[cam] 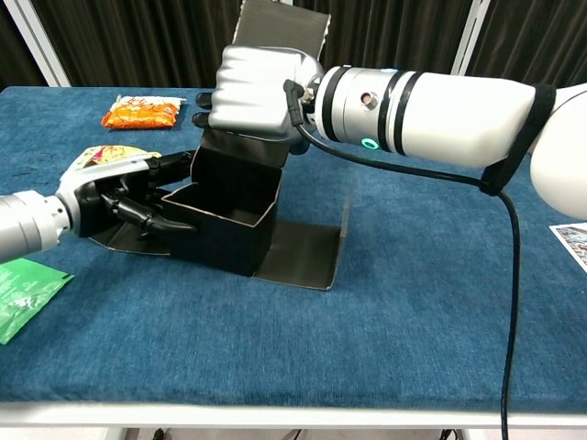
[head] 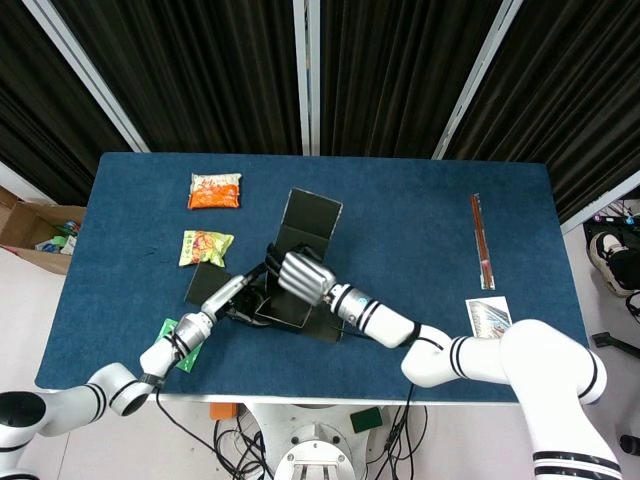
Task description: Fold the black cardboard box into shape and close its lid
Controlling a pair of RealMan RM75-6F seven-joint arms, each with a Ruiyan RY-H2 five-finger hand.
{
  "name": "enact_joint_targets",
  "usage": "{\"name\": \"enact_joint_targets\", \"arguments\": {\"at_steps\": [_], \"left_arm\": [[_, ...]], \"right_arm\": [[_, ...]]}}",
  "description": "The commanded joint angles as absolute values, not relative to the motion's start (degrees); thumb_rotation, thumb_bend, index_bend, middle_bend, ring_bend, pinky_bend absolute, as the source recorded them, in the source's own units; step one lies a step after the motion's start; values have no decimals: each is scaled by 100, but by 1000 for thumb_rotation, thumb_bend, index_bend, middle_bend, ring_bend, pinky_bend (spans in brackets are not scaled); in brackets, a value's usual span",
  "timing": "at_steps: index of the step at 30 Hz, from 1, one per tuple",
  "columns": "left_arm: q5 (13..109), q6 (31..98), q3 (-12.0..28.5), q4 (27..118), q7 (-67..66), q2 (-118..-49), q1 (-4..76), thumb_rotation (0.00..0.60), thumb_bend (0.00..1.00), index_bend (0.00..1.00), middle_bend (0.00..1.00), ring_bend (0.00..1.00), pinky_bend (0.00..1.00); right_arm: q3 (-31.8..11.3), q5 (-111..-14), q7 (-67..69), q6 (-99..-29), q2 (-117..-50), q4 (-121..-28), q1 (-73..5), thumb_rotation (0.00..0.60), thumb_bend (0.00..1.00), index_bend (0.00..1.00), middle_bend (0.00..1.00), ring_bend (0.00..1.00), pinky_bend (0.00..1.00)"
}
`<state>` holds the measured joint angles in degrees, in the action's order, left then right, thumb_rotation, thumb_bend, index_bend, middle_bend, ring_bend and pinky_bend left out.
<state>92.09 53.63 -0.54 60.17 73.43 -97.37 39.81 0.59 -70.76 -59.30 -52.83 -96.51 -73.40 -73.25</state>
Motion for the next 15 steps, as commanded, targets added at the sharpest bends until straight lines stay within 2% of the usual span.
{"name": "enact_joint_targets", "arguments": {"at_steps": [1, 4, 6, 9, 11, 15], "left_arm": [[9135, 5380, -70, 5924, 7316, -9828, 3985, 600, 92, 181, 215, 594, 836], [9070, 5407, -58, 5930, 7280, -9833, 3966, 600, 92, 221, 260, 603, 836], [9051, 5411, -65, 5941, 7250, -9820, 3962, 600, 91, 235, 282, 606, 836], [9009, 5395, -74, 5971, 7218, -9798, 3958, 600, 92, 237, 283, 607, 836], [8982, 5374, -84, 5987, 7217, -9799, 3957, 600, 92, 237, 283, 607, 836], [8954, 5363, -97, 6010, 7184, -9788, 3954, 600, 92, 237, 283, 607, 836]], "right_arm": [[-34, -7170, -5723, -5251, -9702, -7298, -7240, 600, 390, 351, 318, 709, 1000], [-133, -7158, -5561, -5220, -9641, -7427, -7173, 600, 388, 80, 156, 693, 1000], [-188, -7111, -5502, -5171, -9570, -7554, -7141, 600, 363, 5, 74, 670, 1000], [-244, -7077, -5500, -5130, -9476, -7717, -7097, 600, 261, 0, 7, 641, 1000], [-282, -7085, -5489, -5144, -9430, -7796, -7062, 600, 164, 0, 0, 626, 1000], [-357, -7067, -5449, -5201, -9352, -7917, -6971, 600, 51, 0, 0, 615, 1000]]}}
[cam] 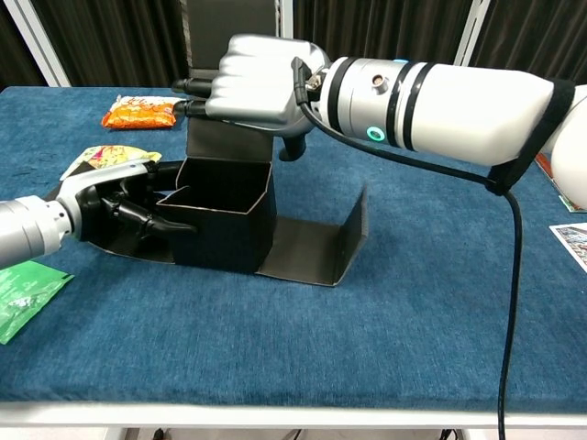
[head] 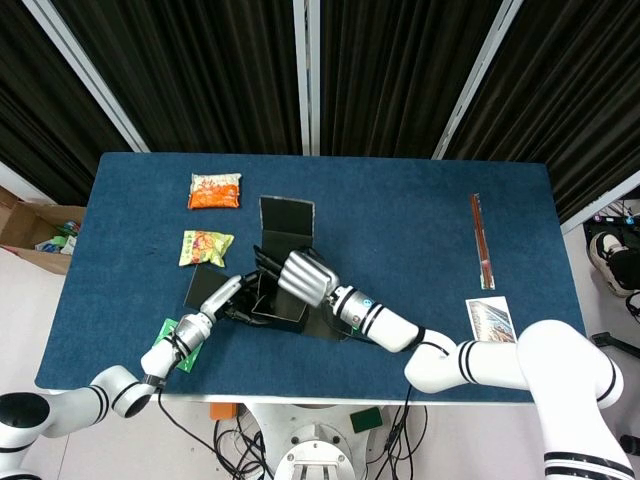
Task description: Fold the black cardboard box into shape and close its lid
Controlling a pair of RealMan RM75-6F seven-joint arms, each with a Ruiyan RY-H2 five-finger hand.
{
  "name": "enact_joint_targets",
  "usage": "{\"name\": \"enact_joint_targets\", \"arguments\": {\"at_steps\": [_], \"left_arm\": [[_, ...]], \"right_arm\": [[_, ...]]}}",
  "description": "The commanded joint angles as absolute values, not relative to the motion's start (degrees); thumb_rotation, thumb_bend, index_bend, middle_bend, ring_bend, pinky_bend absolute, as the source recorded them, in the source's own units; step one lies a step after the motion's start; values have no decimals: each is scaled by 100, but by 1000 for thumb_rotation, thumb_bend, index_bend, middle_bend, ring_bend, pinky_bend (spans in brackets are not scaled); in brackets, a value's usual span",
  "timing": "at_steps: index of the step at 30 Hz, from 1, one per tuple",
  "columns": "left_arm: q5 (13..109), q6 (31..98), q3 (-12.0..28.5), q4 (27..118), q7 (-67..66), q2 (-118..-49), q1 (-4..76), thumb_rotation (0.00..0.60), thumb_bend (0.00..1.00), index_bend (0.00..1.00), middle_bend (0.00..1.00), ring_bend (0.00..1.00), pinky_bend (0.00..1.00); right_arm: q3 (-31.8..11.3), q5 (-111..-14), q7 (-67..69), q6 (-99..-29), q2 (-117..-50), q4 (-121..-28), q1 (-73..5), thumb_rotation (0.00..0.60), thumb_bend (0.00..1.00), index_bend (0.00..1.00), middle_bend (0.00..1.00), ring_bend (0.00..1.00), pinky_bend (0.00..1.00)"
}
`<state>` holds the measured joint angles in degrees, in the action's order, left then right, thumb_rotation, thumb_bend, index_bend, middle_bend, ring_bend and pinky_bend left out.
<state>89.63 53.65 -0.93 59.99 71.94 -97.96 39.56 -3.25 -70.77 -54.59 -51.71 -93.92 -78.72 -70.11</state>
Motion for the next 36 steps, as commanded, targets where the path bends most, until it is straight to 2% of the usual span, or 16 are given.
{"name": "enact_joint_targets", "arguments": {"at_steps": [1, 10, 16, 20, 26, 30, 36], "left_arm": [[8947, 5367, -98, 6020, 7167, -9783, 3951, 600, 93, 237, 283, 607, 836], [8838, 5457, -54, 6231, 7182, -9605, 3876, 600, 92, 253, 283, 607, 836], [8822, 5621, -20, 6592, 7540, -9240, 3794, 600, 92, 256, 284, 607, 836], [8854, 5725, 7, 6918, 8219, -8906, 3761, 600, 92, 255, 284, 607, 838], [8919, 5924, 69, 7183, 9331, -8557, 3732, 600, 92, 251, 284, 607, 839], [8959, 6072, 150, 7360, 10127, -8386, 3736, 600, 92, 248, 283, 607, 839], [9076, 6199, 182, 7642, 11103, -8129, 3783, 600, 92, 245, 278, 606, 840]], "right_arm": [[-370, -7065, -5435, -5217, -9327, -7947, -6946, 600, 41, 0, 0, 615, 1000], [-487, -7359, -4726, -5638, -8975, -8443, -6545, 600, 39, 0, 0, 616, 1000], [-576, -7893, -3717, -6676, -8635, -8802, -5894, 600, 81, 0, 25, 619, 1000], [-595, -8029, -3044, -7259, -8449, -8853, -5389, 600, 144, 0, 60, 625, 1000], [-768, -8182, -1656, -8014, -8455, -8701, -4771, 600, 152, 0, 80, 636, 1000], [-830, -8348, -796, -8138, -8554, -8528, -4607, 600, 151, 0, 88, 641, 1000], [-969, -8644, -351, -8263, -8805, -8288, -4571, 600, 140, 0, 91, 643, 1000]]}}
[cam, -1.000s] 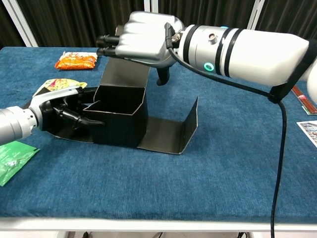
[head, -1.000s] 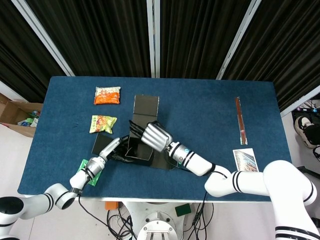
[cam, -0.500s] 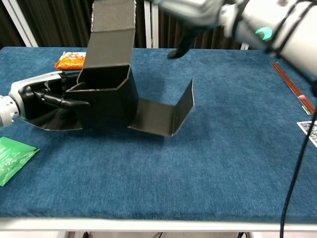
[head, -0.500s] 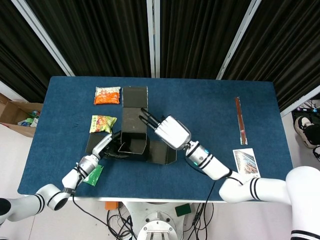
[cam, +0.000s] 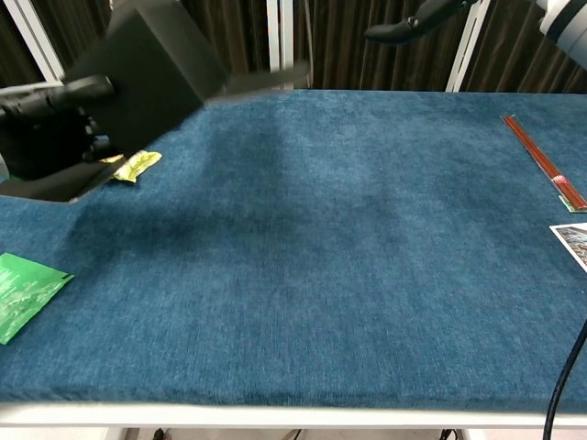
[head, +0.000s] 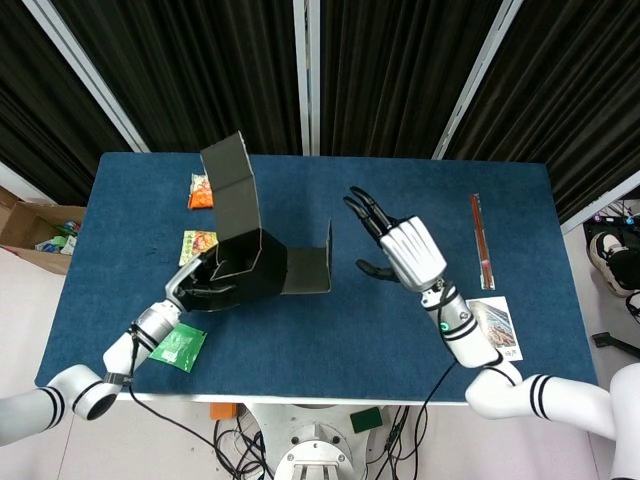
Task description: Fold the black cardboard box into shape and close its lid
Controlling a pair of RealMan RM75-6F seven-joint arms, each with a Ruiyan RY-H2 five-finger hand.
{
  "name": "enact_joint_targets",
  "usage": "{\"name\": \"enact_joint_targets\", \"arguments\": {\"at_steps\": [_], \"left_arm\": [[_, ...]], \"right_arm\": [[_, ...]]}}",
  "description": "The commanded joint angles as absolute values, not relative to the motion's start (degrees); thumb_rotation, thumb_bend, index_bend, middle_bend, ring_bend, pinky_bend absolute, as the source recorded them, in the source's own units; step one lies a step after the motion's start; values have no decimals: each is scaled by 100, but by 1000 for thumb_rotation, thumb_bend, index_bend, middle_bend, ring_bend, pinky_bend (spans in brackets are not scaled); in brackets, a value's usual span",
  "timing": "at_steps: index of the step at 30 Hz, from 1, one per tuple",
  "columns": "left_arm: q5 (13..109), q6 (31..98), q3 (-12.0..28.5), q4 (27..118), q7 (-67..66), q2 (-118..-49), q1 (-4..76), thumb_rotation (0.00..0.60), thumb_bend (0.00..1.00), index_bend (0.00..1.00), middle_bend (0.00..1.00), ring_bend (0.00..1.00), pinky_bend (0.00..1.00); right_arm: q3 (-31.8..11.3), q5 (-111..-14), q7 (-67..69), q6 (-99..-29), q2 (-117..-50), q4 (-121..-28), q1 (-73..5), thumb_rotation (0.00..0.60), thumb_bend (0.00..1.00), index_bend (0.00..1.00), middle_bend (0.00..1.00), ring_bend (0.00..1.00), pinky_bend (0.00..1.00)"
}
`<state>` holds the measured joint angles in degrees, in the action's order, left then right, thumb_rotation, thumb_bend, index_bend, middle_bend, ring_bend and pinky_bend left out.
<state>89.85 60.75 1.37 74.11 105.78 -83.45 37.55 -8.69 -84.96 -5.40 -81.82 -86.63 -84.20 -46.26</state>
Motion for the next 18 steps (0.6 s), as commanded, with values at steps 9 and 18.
{"name": "enact_joint_targets", "arguments": {"at_steps": [9, 18], "left_arm": [[9226, 6277, 158, 8066, 11477, -7893, 3884, 600, 92, 233, 270, 607, 840], [9474, 6370, 16, 8065, 10881, -7843, 3972, 600, 92, 231, 266, 607, 840]], "right_arm": [[-1359, -8981, -655, -8303, -9719, -7626, -4940, 600, 38, 0, 59, 643, 1000], [-1726, -9368, -954, -8510, -10359, -7159, -5375, 600, 24, 0, 49, 643, 1000]]}}
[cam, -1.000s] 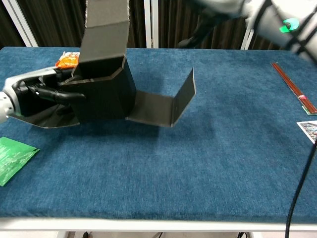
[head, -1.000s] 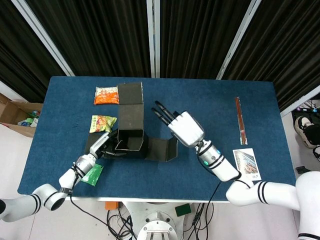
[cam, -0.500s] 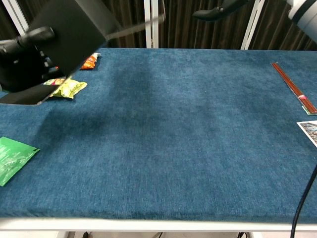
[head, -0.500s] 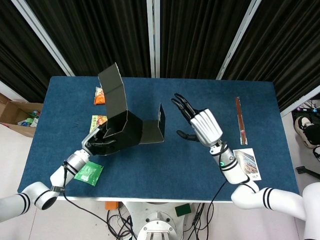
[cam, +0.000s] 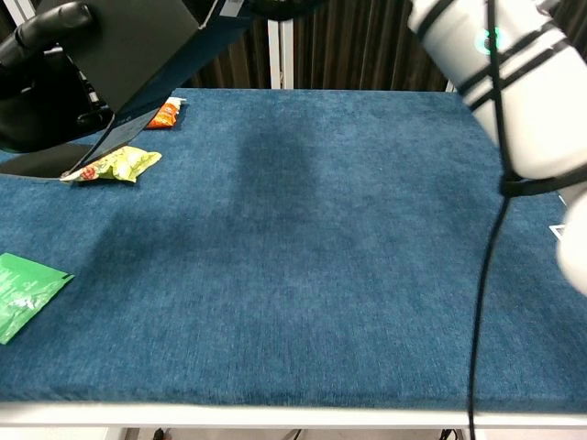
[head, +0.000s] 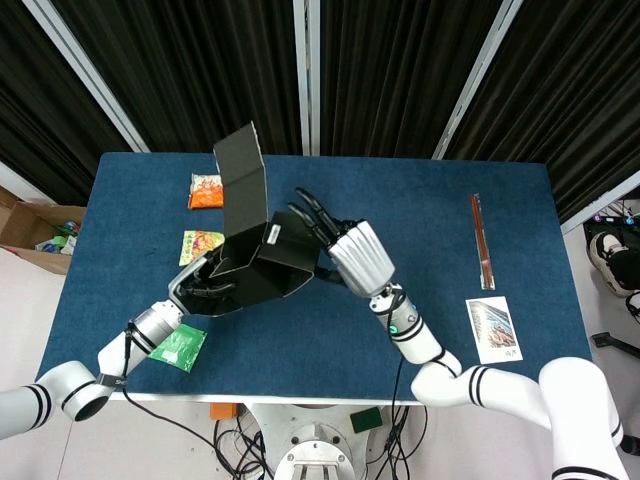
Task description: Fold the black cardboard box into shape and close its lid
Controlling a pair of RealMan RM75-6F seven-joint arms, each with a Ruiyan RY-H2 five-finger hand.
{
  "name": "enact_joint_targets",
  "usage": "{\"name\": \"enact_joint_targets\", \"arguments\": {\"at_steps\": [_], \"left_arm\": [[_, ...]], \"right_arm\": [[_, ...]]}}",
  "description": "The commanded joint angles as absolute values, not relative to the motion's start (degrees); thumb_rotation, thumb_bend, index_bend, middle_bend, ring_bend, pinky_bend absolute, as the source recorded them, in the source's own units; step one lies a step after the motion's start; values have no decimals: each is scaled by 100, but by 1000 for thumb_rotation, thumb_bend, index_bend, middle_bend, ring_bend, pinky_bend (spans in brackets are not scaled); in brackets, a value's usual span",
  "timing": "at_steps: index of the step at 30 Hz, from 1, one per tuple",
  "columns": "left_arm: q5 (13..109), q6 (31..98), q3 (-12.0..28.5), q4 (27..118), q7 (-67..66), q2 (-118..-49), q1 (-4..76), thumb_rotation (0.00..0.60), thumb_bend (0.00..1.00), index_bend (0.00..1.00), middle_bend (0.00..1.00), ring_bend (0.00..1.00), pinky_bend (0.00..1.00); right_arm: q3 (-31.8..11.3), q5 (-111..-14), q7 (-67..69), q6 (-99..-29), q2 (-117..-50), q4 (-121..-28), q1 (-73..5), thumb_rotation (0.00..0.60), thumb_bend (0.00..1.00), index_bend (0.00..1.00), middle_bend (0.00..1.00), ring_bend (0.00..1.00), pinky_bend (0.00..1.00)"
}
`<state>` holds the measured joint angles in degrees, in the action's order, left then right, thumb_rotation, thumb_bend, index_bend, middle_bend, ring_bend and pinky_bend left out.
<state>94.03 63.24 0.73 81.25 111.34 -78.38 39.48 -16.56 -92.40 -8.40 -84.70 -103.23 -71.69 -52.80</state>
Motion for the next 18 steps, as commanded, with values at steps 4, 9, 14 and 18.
{"name": "enact_joint_targets", "arguments": {"at_steps": [4, 9, 14, 18], "left_arm": [[9517, 6413, -41, 7913, 10354, -7916, 3973, 600, 91, 232, 266, 607, 839], [9491, 6410, -81, 7858, 10152, -7964, 3992, 600, 92, 234, 266, 606, 838], [9463, 6368, -108, 7770, 9794, -7993, 4025, 600, 92, 234, 266, 606, 838], [9375, 6293, -103, 7715, 9344, -8041, 4035, 600, 92, 234, 266, 604, 838]], "right_arm": [[-1728, -9454, -1158, -8428, -10249, -7333, -5411, 600, 23, 0, 50, 643, 1000], [-1697, -9442, -1294, -8262, -10107, -7514, -5397, 600, 23, 0, 55, 643, 1000], [-1572, -9470, -1284, -7963, -9946, -7631, -5427, 600, 23, 0, 100, 646, 1000], [-1396, -9723, -1259, -7830, -9895, -7498, -5518, 600, 26, 82, 203, 674, 1000]]}}
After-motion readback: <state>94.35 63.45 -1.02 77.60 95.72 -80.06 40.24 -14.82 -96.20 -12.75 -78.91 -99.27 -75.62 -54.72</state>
